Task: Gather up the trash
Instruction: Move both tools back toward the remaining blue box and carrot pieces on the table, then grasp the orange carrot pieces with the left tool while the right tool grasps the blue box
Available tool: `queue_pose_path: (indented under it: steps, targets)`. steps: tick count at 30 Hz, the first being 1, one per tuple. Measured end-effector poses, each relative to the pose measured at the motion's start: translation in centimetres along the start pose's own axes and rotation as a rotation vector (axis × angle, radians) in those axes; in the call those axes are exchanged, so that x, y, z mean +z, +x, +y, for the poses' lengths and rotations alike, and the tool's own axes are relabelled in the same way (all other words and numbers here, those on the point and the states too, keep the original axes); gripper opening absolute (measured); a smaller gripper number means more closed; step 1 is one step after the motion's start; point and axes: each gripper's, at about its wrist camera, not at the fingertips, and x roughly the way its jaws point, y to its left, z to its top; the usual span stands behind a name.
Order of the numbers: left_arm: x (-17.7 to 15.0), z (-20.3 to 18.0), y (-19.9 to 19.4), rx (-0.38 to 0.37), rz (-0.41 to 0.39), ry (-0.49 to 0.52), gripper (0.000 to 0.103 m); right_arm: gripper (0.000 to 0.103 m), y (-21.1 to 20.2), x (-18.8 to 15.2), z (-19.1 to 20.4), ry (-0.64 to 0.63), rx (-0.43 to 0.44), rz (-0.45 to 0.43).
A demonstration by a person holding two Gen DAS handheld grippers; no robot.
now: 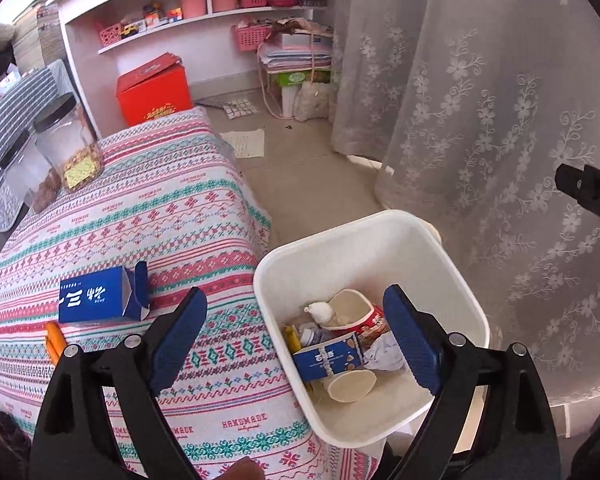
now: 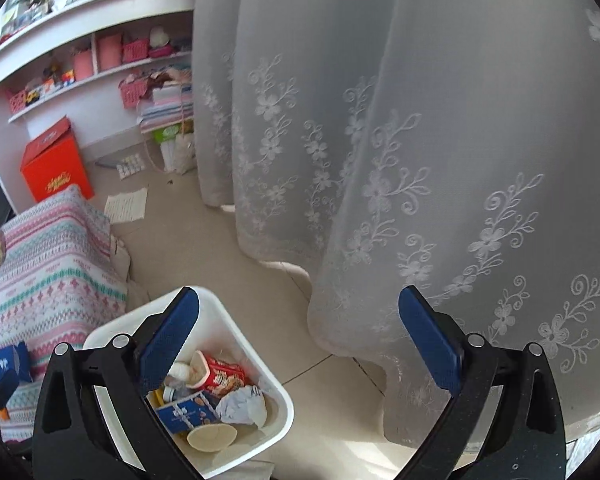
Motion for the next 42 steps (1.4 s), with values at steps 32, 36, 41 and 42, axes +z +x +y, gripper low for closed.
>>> queue_pose_path:
  steps: [32,36,41,42]
  targets:
    - [-6.7,25.4,3.9,0.314,0.230,-0.374,0.086,0.096,-3.1,-2.4,26.2,-0.499,0.403,0.061]
    - [-8.0,27.2,5.7,0.269,0.297,-0.416,0.069,0.096,-2.8,-3.5,29.0,-0.618,0.453,0.080]
    - [-8.0,28.1,5.5,0.196,0.273,-0.379,0.033,0.096,-2.8,-5.7,32.9,-0.838,0.528,0.080]
    - [-8.0,28.3,5.4,0.179,0.276,-0.378,0.027,0.096,-2.8,-6.3,33.7,-0.880,0.548,0.089]
